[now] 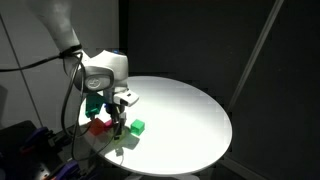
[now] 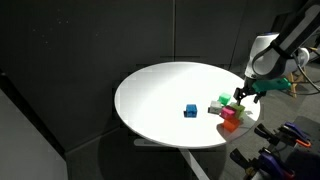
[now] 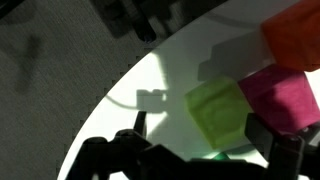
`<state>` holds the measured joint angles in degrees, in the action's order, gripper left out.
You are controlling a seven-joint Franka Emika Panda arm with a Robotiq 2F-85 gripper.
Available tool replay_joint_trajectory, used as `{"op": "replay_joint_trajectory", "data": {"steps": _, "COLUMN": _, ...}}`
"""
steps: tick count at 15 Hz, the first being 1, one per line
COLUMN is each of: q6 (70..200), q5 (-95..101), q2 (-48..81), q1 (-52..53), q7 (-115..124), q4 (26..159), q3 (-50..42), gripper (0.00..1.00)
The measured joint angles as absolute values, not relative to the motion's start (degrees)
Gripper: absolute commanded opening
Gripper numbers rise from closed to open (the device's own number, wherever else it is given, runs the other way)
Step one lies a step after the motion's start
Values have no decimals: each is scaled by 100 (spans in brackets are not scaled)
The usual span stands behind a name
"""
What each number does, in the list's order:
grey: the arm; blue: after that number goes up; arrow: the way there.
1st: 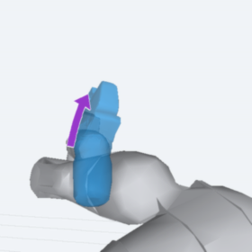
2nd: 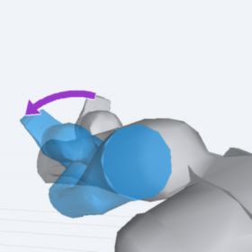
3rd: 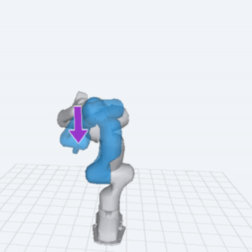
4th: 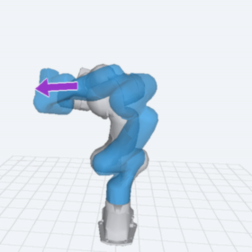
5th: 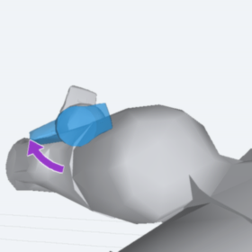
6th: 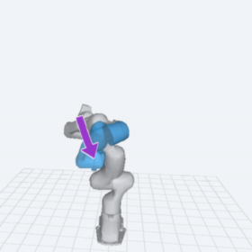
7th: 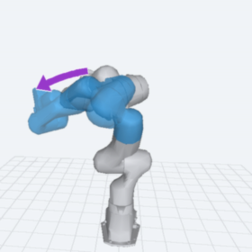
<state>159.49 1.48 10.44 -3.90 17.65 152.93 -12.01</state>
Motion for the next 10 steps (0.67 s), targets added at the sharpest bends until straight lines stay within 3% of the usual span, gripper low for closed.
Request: {"op": "replay_joint_trajectory", "data": {"steps": 10, "q6": 15707, "q5": 189, "q2": 524, "q1": -390, "q7": 1764, "q4": 15536, "q3": -1188, "gripper": 100}}
